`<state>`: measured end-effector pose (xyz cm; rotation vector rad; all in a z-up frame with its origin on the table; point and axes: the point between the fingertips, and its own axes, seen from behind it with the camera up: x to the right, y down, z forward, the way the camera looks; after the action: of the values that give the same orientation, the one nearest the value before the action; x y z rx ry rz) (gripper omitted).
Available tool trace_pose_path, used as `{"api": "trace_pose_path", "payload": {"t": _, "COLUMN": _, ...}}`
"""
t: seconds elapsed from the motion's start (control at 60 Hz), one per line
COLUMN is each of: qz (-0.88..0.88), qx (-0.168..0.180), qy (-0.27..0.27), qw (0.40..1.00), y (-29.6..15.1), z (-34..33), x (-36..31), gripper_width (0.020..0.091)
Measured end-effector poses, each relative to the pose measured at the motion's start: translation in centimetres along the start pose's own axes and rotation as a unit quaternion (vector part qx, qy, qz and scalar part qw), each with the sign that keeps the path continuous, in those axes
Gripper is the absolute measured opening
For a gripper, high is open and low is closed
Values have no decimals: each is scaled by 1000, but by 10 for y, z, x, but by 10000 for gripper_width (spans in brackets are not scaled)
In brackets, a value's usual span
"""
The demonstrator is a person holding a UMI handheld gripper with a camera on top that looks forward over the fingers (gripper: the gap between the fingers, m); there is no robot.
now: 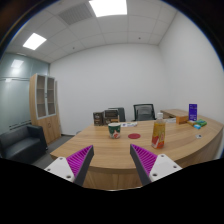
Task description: Pour water
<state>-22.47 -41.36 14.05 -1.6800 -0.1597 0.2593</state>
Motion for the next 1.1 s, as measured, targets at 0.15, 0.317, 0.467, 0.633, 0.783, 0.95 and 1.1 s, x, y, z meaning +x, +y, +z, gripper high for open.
{"api": "trace_pose_path", "payload": {"t": 0.15, "qz": -3, "qx": -18, "qy": 21, "qw": 1000, "y": 9, "z": 19, "x": 36, "gripper_width": 809}}
{"api": "trace_pose_path", "payload": {"t": 0.317, "qz": -30, "qx": -14, "qy": 64, "qw": 997, "y": 3, "z": 66, "x": 118, "gripper_width": 806}}
{"api": "trace_pose_path", "payload": {"t": 0.467, "qz": -40, "qx": -44, "qy": 100, "qw": 993, "y": 10, "z": 121, "x": 193, "gripper_width": 806}}
{"api": "trace_pose_path", "payload": {"t": 0.633, "qz": -24, "qx": -57, "qy": 122, "qw": 991, "y": 20, "z": 186, "x": 250, "gripper_width": 808}}
{"api": "trace_pose_path", "payload": {"t": 0.783, "qz": -10, "qx": -64, "qy": 112, "qw": 992, "y": 24, "z": 233, "x": 266, "gripper_width": 806}}
{"api": "trace_pose_path", "payload": {"t": 0.95, "qz": -18, "qx": -57, "qy": 103, "qw": 993, "y": 25, "z": 256, "x": 269, "gripper_width": 566}}
{"api": "trace_pose_path", "payload": {"t": 1.1, "qz": -54, "qx": -43, "qy": 118, "qw": 991, "y": 20, "z": 259, "x": 271, "gripper_width": 477}}
